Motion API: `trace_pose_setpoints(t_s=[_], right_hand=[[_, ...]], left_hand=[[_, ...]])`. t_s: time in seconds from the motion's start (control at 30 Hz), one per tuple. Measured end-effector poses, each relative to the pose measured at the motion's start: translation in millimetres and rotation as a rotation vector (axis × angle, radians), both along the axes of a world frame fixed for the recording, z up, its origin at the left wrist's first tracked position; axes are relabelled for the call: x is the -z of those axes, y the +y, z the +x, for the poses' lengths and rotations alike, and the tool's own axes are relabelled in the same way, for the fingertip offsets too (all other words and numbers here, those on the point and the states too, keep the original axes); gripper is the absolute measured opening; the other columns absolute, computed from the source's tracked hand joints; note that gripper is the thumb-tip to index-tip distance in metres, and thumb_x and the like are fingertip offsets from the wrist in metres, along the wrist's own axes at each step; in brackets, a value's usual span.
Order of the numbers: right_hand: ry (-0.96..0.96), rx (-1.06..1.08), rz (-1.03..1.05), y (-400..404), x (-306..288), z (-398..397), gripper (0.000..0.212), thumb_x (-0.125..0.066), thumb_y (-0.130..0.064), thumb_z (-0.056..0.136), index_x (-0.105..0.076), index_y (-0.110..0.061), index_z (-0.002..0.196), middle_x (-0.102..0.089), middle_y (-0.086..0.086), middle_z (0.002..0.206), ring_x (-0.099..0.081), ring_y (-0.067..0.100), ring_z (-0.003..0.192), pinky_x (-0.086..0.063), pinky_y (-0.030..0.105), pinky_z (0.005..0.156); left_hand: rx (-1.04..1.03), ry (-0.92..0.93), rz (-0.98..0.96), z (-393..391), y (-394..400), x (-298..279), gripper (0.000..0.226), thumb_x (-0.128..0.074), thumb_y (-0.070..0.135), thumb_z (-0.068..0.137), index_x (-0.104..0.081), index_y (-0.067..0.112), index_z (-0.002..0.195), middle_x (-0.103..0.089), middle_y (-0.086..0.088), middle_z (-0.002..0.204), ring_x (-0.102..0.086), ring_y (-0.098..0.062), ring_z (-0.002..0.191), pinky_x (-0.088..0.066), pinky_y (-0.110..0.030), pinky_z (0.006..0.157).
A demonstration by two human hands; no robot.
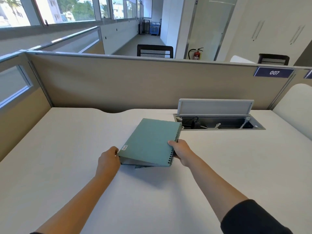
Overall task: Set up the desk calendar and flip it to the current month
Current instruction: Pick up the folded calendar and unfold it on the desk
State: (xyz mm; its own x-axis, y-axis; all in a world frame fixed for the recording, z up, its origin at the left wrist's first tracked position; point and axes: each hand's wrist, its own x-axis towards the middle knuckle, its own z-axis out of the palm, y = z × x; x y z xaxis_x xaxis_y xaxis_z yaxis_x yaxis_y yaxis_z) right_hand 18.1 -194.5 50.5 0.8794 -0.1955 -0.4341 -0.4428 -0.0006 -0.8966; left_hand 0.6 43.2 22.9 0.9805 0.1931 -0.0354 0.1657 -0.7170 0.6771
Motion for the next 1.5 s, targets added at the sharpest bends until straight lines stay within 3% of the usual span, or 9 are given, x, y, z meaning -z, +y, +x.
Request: trace_pose_setpoints(t_s=[0.13,0.2,0.3,0.53,0.67,0.9,1.17,1.33,1.5], right_hand=[[-0.035,0.036,0.019,11,-21,-3,0.018,-0.046,-0.005,0.089,-0.055,-0.005,0.104,-0.060,0.012,0.101,-0.058,0.019,0.077,-0.048,0.023,0.058],[-0.061,0.023,0.002,17,-31,-7,0.018,-0.046,-0.004,0.088,-0.056,-0.005,0.103,-0.061,0.011,0.100,-0.058,0.019,0.075,-0.049,0.022,0.058],[-0.097,-0.013,-0.062,26,-45,-14,0.014,-0.046,-0.003,0.087,-0.058,-0.007,0.093,-0.061,0.011,0.099,-0.058,0.023,0.084,-0.051,0.024,0.062],[-0.137,-0.016,-0.059,40,-74,-31,0.016,-0.045,0.000,0.085,-0.052,-0.011,0.075,-0.062,0.009,0.083,-0.062,0.019,0.061,-0.058,0.025,0.056],[-0.103,-0.034,-0.067,48,-85,-35,0.008,-0.047,-0.002,0.082,-0.054,-0.001,0.082,-0.065,0.013,0.073,-0.065,0.028,0.060,-0.056,0.039,0.080],[-0.100,-0.044,0.031,63,-103,-56,0.009,-0.047,0.002,0.079,-0.053,0.006,0.084,-0.061,0.014,0.063,-0.062,0.016,0.034,-0.053,0.020,0.045],[-0.151,-0.049,0.115,72,-100,-88,0.049,-0.053,-0.003,0.075,-0.045,0.007,0.122,-0.061,0.019,0.082,-0.065,0.020,0.042,-0.061,0.028,0.057],[-0.174,-0.090,-0.139,61,-112,-102,0.031,-0.059,-0.039,0.085,-0.057,-0.009,0.092,-0.062,0.006,0.076,-0.064,0.019,0.065,-0.048,0.025,0.060],[-0.244,0.115,-0.557,35,-87,-97,0.045,-0.060,-0.042,0.082,-0.051,-0.011,0.114,-0.057,0.010,0.117,-0.054,0.026,0.107,-0.044,0.037,0.085]], left_hand=[[-0.282,-0.080,-0.346,-34,-17,1,0.037,-0.069,0.016,0.079,-0.049,0.005,0.108,-0.049,-0.016,0.110,-0.053,-0.035,0.095,-0.043,-0.038,0.079],[-0.295,0.006,-0.598,-57,-36,-3,0.020,-0.062,0.024,0.084,-0.048,0.010,0.078,-0.050,-0.008,0.081,-0.048,-0.028,0.080,-0.039,-0.033,0.069],[-0.213,0.059,-0.782,-77,-59,-12,0.031,-0.040,0.032,0.096,-0.059,0.015,0.078,-0.059,-0.004,0.095,-0.050,-0.022,0.094,-0.036,-0.031,0.082],[-0.138,-0.063,-0.639,-92,-61,-40,0.046,-0.035,0.044,0.093,-0.052,0.001,0.089,-0.050,-0.002,0.082,-0.046,-0.019,0.076,-0.037,-0.030,0.065],[-0.159,-0.041,-0.660,-99,-58,-50,0.035,-0.043,0.043,0.091,-0.039,0.016,0.070,-0.039,0.003,0.070,-0.036,-0.014,0.061,-0.027,-0.027,0.054],[-0.158,-0.250,-0.491,-119,-49,-52,0.044,-0.069,0.043,0.075,-0.041,0.025,0.103,-0.050,0.007,0.104,-0.048,-0.013,0.098,-0.038,-0.024,0.077],[-0.082,-0.680,-0.243,-122,-28,-52,0.004,-0.070,0.014,0.078,-0.067,0.012,0.080,-0.060,0.013,0.080,-0.054,-0.013,0.075,-0.038,-0.010,0.063],[-0.155,-0.622,-0.682,-115,-13,-62,0.020,-0.062,0.011,0.084,-0.064,0.030,0.077,-0.062,0.015,0.078,-0.055,-0.003,0.073,-0.045,-0.013,0.060],[-0.101,-0.422,-0.914,-103,11,-66,0.015,-0.056,0.014,0.089,-0.068,0.019,0.082,-0.068,0.004,0.081,-0.060,-0.020,0.080,-0.052,-0.028,0.065]])
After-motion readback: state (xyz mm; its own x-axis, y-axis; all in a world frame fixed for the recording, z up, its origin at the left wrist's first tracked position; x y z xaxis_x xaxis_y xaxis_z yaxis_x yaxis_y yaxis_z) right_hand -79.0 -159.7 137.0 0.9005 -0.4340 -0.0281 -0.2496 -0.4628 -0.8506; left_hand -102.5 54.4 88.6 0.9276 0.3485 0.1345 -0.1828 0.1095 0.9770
